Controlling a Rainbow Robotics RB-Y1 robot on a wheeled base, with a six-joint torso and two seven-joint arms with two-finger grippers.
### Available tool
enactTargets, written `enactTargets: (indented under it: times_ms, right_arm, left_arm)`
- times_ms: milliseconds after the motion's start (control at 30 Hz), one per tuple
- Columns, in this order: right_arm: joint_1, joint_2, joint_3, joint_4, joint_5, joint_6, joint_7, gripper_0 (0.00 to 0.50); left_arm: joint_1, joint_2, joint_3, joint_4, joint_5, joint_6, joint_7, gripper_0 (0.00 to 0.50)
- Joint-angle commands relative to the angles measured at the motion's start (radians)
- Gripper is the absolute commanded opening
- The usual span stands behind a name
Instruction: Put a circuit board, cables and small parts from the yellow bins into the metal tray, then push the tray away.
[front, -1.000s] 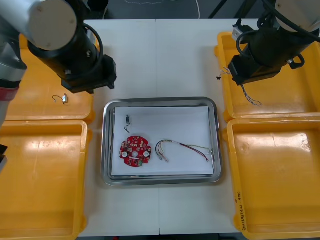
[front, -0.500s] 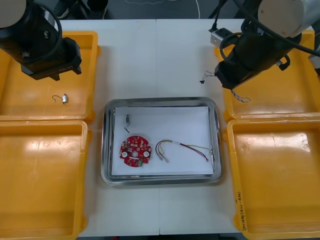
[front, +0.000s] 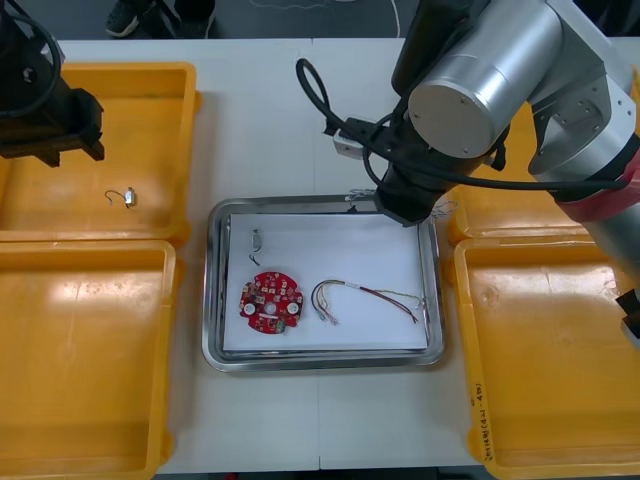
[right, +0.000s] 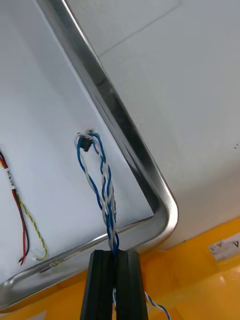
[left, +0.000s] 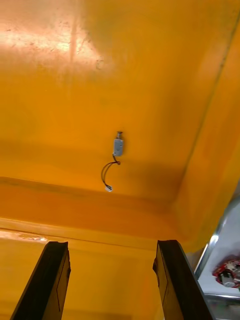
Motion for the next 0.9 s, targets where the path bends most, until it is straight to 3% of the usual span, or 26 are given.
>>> enactTargets:
  times_ms: [33, 633, 900]
  right_arm:
    - [-0.035, 0.033, 0.038, -0.034, 0.015, -0.032, 0.141, 0.000]
    - [-0.033, 0.061, 0.205, 0.044, 0.068, -0.162, 0.202, 0.000]
    - [-0.033, 0.064, 0.258, 0.086, 0.067, -0.202, 0.210, 0.000]
  left_arm:
    - [-0.065, 0.052, 0.027, 0.070, -0.005, -0.041, -0.075, 0.500]
    - [-0.068, 0.040, -0.056, 0.208, 0.020, -0.154, -0.155, 0.500]
    - [-0.066, -0.014, -0.069, 0.288, 0.013, -0.237, -0.187, 0.500]
